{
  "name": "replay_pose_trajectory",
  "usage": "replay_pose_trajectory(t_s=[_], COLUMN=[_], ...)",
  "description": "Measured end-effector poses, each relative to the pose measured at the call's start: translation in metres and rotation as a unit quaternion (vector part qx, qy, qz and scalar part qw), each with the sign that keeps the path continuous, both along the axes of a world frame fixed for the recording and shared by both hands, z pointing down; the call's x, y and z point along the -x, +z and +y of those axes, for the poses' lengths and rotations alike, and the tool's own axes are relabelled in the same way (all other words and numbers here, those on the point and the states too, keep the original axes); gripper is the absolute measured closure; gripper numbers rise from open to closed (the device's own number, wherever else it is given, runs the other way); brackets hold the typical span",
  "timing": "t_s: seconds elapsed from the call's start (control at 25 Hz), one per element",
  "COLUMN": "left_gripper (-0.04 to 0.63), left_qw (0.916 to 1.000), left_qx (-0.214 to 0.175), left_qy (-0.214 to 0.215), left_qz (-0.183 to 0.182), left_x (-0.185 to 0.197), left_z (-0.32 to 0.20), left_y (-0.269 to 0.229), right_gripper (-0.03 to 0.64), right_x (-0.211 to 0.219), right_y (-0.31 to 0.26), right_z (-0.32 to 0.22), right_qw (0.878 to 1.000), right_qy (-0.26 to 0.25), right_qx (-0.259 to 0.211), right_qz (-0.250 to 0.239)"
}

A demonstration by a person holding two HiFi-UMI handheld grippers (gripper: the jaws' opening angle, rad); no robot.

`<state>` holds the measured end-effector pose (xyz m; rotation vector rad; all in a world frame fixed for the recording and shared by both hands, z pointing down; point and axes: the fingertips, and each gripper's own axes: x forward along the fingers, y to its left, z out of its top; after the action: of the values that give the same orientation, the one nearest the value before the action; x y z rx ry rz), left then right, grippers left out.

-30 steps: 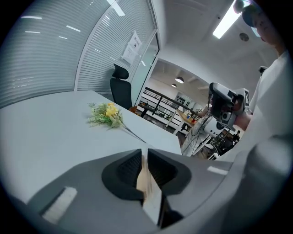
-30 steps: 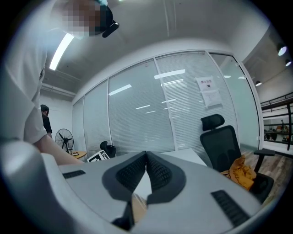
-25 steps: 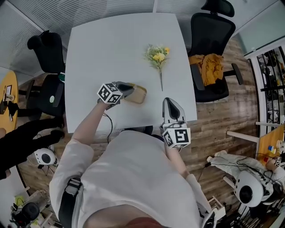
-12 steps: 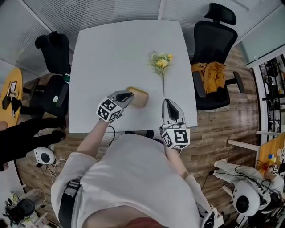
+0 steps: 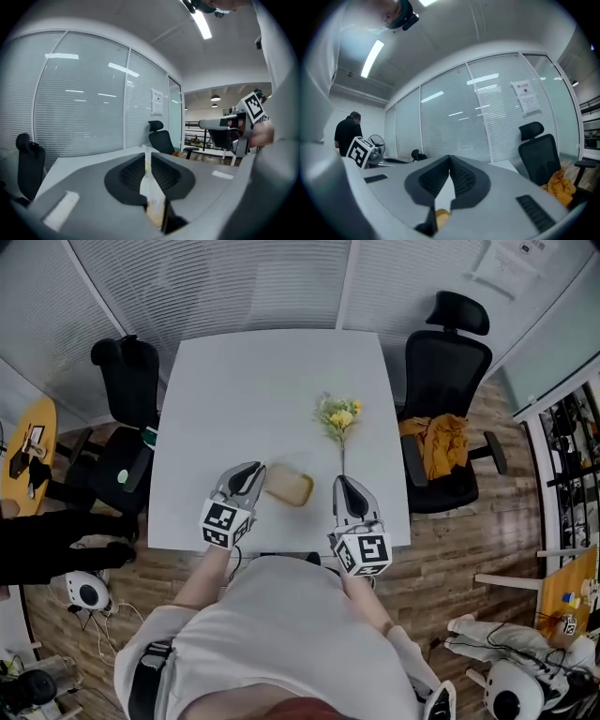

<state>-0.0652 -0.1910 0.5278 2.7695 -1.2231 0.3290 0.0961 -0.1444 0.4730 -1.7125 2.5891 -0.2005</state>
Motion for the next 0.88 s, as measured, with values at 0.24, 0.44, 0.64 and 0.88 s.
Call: replay_pose_trajectory(t_s=[0.24,0.44,0.64,0.88], left_gripper=[0.546,0.546,0.546,0.546], left_qw=[0.9974,0.9914,0.9875,0.9866], left_qx=[-0.044,-0.091,-0.102,-0.101], left_qy=[-0.048,-0.093,-0.119,-0.126], left_qz=[0.031,0.009,0.012,0.021], left_x=[0.019,0.038,0.046,0.051], left_z=[0.004,0.006,0.005,-0.001], left_y=[-0.036,-0.057,-0.068,-0.072], right_gripper=[0.609,0.609,0.609,0.609], right_x=[0.012,0.017,0.021,0.028], right_y=[-0.012,-0.016,-0.019,-0.022], right_z=[-0.006,-0.014,-0.020,-0.027], right_qw=[1.000,0.999,0.999,0.998], right_qy=[-0.020,-0.027,-0.036,-0.047], right_qx=[-0.010,-0.011,-0.011,-0.008], right_qz=[0.012,0.023,0.031,0.037])
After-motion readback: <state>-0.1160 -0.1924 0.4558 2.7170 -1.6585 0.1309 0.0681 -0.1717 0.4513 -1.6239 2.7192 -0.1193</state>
